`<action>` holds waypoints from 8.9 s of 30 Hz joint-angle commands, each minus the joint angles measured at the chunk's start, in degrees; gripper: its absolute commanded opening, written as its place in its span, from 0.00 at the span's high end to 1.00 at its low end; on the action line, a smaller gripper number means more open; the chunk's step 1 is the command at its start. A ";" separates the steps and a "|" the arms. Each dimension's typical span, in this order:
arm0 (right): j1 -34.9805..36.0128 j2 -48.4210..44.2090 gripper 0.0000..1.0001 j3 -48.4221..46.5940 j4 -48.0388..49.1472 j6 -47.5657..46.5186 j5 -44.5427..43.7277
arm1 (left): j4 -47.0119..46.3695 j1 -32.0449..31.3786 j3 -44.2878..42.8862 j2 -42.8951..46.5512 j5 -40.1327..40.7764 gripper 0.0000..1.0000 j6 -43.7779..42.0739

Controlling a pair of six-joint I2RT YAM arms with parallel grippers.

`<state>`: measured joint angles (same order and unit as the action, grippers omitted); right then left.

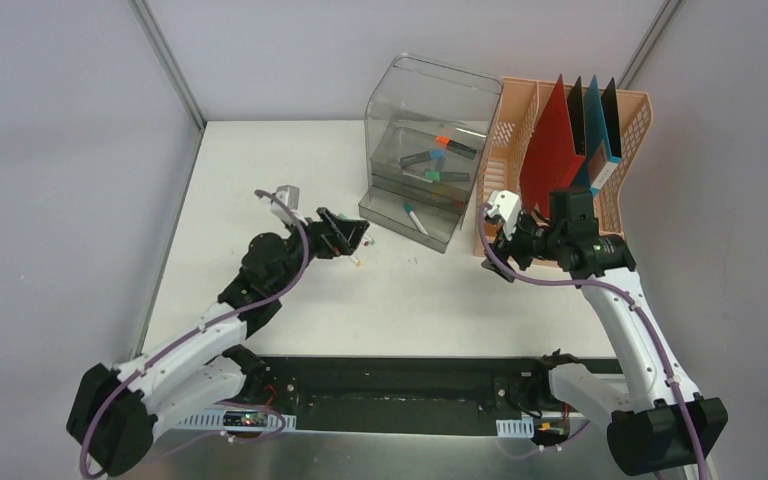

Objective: Organize the desk
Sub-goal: Place the stationery in the drawer, then pick up the stationery from the center of the board, then place the stationery in the drawer.

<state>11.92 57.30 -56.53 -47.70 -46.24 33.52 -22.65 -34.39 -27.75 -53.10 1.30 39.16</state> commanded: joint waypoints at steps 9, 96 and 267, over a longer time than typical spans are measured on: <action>-1.02 -0.94 0.24 0.36 0.76 -1.83 1.99 | 21.60 0.73 5.45 18.75 3.15 0.01 -2.81; -1.11 1.90 0.22 0.81 0.33 -2.79 1.46 | 61.09 0.64 -42.98 -53.06 15.03 0.75 10.72; 23.15 44.90 0.64 -26.89 20.18 12.05 -33.16 | -59.35 -30.49 21.52 -43.37 39.89 0.04 -41.68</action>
<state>34.65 101.06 -79.29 -27.27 -35.75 3.09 -76.77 -64.18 -5.50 -96.03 40.62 -2.15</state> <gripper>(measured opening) 0.270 0.957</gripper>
